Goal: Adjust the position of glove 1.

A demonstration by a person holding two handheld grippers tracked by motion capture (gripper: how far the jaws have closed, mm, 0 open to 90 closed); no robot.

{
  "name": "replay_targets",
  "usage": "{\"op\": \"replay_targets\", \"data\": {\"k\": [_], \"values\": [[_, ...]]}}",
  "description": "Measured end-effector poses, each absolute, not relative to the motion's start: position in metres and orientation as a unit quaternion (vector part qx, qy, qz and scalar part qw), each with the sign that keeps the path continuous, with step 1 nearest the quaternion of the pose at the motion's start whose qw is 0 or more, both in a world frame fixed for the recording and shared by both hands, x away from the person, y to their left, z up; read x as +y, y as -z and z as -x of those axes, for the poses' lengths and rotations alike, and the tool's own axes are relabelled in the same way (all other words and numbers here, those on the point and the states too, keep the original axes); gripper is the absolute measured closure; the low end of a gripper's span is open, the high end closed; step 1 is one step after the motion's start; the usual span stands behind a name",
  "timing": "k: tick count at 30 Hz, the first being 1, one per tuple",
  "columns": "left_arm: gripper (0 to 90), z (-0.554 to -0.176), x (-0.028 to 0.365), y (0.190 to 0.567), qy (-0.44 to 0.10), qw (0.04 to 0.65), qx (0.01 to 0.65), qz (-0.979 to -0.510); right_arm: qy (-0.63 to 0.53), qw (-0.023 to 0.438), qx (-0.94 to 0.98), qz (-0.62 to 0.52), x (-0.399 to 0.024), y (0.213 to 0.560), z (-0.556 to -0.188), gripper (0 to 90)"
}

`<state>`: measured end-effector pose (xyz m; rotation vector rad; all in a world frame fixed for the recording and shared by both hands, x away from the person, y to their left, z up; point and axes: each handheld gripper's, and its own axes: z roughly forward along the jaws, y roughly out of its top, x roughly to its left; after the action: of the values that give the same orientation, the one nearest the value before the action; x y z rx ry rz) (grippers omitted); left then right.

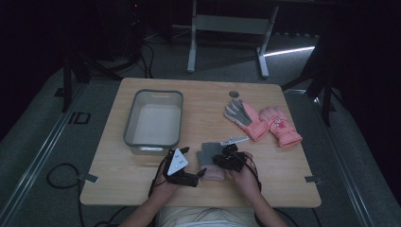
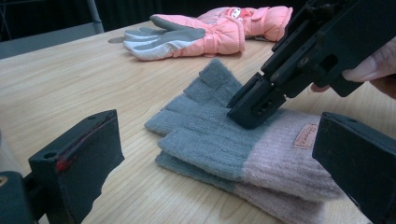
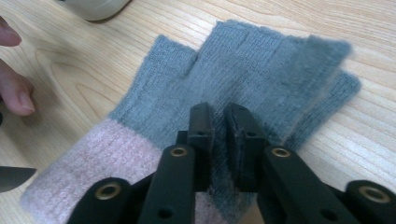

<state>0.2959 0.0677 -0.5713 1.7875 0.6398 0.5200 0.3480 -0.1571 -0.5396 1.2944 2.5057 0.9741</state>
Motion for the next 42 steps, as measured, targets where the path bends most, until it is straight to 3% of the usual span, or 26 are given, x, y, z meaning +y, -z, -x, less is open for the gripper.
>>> {"op": "replay_targets", "data": {"k": [7, 11, 14, 16, 17, 24, 25, 28, 34, 39, 42], "values": [[1.0, -0.294, 0.065, 0.571, -0.217, 0.557, 0.252, -0.761, -0.345, 0.067, 0.823, -0.447, -0.165, 0.534, -0.349, 72.7], [1.1, -0.293, 0.065, 0.562, -0.208, 0.547, 0.255, -0.770, -0.363, 0.097, 0.807, -0.455, -0.184, 0.511, -0.354, 70.9], [1.1, -0.296, 0.061, 0.553, -0.164, 0.546, 0.260, -0.780, -0.365, 0.107, 0.802, -0.460, -0.192, 0.504, -0.358, 70.4], [1.1, -0.300, 0.058, 0.549, -0.089, 0.548, 0.261, -0.790, -0.365, 0.110, 0.799, -0.465, -0.198, 0.500, -0.363, 68.7], [1.1, -0.301, 0.055, 0.548, -0.083, 0.542, 0.260, -0.795, -0.364, 0.111, 0.798, -0.467, -0.201, 0.499, -0.365, 67.6], [6.7, -0.296, 0.026, 0.551, -0.131, 0.475, 0.178, -0.852, -0.354, 0.093, 0.800, -0.476, -0.202, 0.508, -0.387, 62.5], [14.1, -0.296, 0.024, 0.552, -0.135, 0.474, 0.165, -0.854, -0.355, 0.087, 0.801, -0.475, -0.199, 0.513, -0.391, 58.1], [14.7, -0.295, 0.018, 0.554, -0.148, 0.461, 0.136, -0.864, -0.351, 0.084, 0.803, -0.475, -0.196, 0.519, -0.396, 53.6], [27.8, -0.287, 0.008, 0.564, -0.211, 0.404, 0.076, -0.887, -0.333, 0.068, 0.807, -0.482, -0.192, 0.541, -0.406, 48.1], [29.8, -0.282, 0.003, 0.571, -0.244, 0.376, 0.060, -0.892, -0.327, 0.061, 0.810, -0.483, -0.189, 0.547, -0.406, 46.7], [39.2, -0.284, 0.003, 0.572, -0.252, 0.376, 0.059, -0.890, -0.326, 0.060, 0.811, -0.482, -0.187, 0.547, -0.406, 47.5]]}}
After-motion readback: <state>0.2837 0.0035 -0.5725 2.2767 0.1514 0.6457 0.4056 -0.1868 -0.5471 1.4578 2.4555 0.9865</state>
